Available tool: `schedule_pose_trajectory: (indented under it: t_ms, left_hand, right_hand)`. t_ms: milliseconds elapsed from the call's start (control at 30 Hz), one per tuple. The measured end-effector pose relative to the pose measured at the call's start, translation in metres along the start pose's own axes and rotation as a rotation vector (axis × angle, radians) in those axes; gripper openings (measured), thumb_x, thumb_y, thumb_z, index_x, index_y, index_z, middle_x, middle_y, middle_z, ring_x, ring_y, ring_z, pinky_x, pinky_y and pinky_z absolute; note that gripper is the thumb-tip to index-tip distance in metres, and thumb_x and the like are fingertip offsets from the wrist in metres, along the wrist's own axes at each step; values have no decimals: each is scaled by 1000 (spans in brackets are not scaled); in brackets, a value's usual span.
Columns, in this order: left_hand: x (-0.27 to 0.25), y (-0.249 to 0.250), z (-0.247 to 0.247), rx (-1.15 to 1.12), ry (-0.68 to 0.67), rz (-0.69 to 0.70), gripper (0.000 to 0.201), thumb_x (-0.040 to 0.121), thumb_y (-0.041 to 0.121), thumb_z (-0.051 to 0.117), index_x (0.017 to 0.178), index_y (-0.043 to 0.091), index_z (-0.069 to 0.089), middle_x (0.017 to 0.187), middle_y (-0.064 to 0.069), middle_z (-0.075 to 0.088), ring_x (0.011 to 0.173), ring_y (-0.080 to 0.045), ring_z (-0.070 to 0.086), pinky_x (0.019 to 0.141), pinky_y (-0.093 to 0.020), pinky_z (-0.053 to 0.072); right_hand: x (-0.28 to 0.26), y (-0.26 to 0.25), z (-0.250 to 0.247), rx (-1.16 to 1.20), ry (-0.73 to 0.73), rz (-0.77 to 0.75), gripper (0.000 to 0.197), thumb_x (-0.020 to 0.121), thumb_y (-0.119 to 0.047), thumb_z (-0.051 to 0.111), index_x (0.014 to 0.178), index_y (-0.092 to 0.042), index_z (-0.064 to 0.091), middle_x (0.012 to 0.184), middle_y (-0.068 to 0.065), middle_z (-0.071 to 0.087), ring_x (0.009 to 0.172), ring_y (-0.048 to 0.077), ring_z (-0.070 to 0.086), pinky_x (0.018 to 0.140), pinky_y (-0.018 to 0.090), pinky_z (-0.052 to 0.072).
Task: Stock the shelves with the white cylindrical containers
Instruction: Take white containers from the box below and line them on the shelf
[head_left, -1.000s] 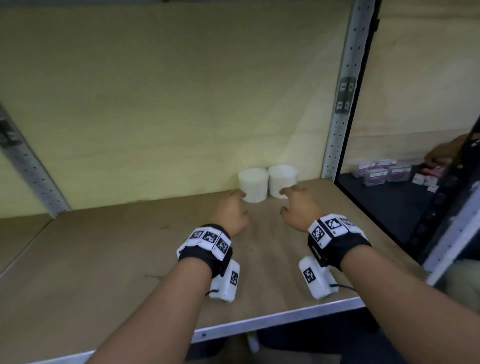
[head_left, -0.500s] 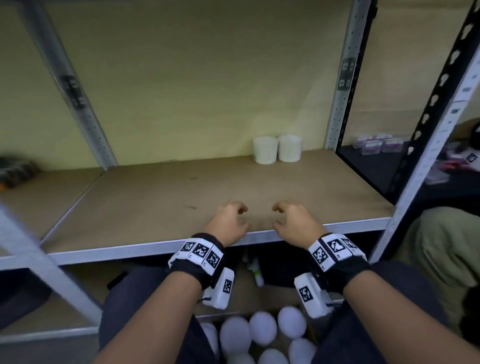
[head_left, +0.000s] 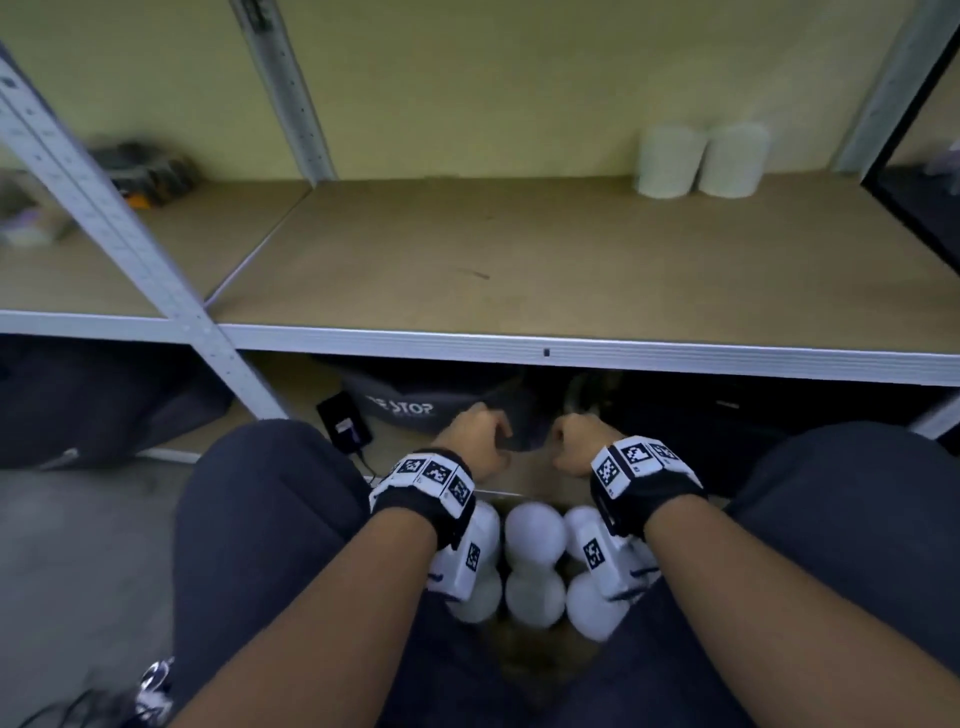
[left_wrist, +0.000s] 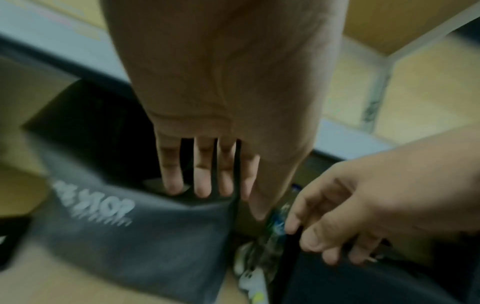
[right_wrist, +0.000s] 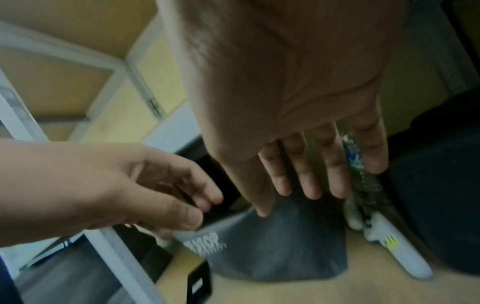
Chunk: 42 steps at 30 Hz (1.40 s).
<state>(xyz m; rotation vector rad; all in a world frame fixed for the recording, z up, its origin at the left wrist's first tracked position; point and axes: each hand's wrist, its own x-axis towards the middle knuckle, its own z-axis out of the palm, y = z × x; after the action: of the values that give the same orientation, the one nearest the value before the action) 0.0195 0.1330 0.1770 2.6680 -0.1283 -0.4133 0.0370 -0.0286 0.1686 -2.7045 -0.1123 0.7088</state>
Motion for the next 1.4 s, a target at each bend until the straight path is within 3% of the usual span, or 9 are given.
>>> schedule_pose_trajectory:
  t_ms: [100,200,400,533,633,833,1133,1233,1400]
  left_hand:
    - [6,-29,23,74,-170,-148,40,77,16,71,116,13,60,126,-10,54,112,-28,57,92,-31,47]
    - [7,-54,52,158,-318,-227,57,72,29,75,122,17,51,128,-10,44,113,-33,53,89,-42,50]
    - [32,-113,149,156,-405,-345,118,39,54,80,134,48,11,148,4,14,133,-42,31,86,-66,44]
    - [12,-85,132,214,-345,-284,93,67,34,77,141,27,22,148,-8,18,137,-41,17,103,-61,33]
    - [12,-81,134,192,-324,-324,83,78,26,72,145,26,22,152,-12,17,138,-42,20,108,-58,30]
    - [11,-82,125,162,-408,-338,86,72,24,77,140,33,26,146,-7,19,137,-39,22,101,-54,36]
    - [16,-54,73,84,-311,-295,81,66,27,68,135,32,26,145,-6,28,133,-43,32,96,-60,43]
    - [15,-30,41,83,-270,-240,85,64,30,73,137,31,31,146,-6,23,133,-44,31,97,-57,44]
    - [1,5,-17,100,-214,-157,83,63,32,78,135,30,37,136,-6,28,128,-42,32,96,-52,46]
  right_hand:
    - [18,-9,35,-78,-74,-29,33,81,-26,62,111,-13,63,118,11,64,107,30,62,89,32,52]
    - [31,-9,72,-201,-158,-36,41,78,-34,69,113,-14,59,121,9,58,108,32,59,84,33,50]
    - [47,-3,130,-263,-199,-47,76,75,-37,72,140,-22,35,142,9,36,131,37,39,108,48,38]
    - [51,-3,149,-306,-297,-25,95,65,-46,78,143,-27,27,149,6,22,138,43,23,108,55,33]
    - [53,-4,155,-326,-288,8,82,74,-42,74,141,-27,30,148,5,22,139,44,19,106,54,34]
    - [59,-6,153,-265,-299,38,77,72,-30,75,136,-27,34,145,5,25,135,43,24,103,53,38]
    - [39,-6,97,-161,-147,31,71,73,-30,67,135,-20,34,142,5,33,132,35,35,97,44,42]
    - [27,-8,63,-136,-122,-13,81,57,-34,76,130,-32,42,138,1,44,125,28,47,96,39,49]
    - [-6,-26,3,-226,-90,25,82,56,-37,79,127,-24,41,129,4,35,122,38,38,93,48,48]
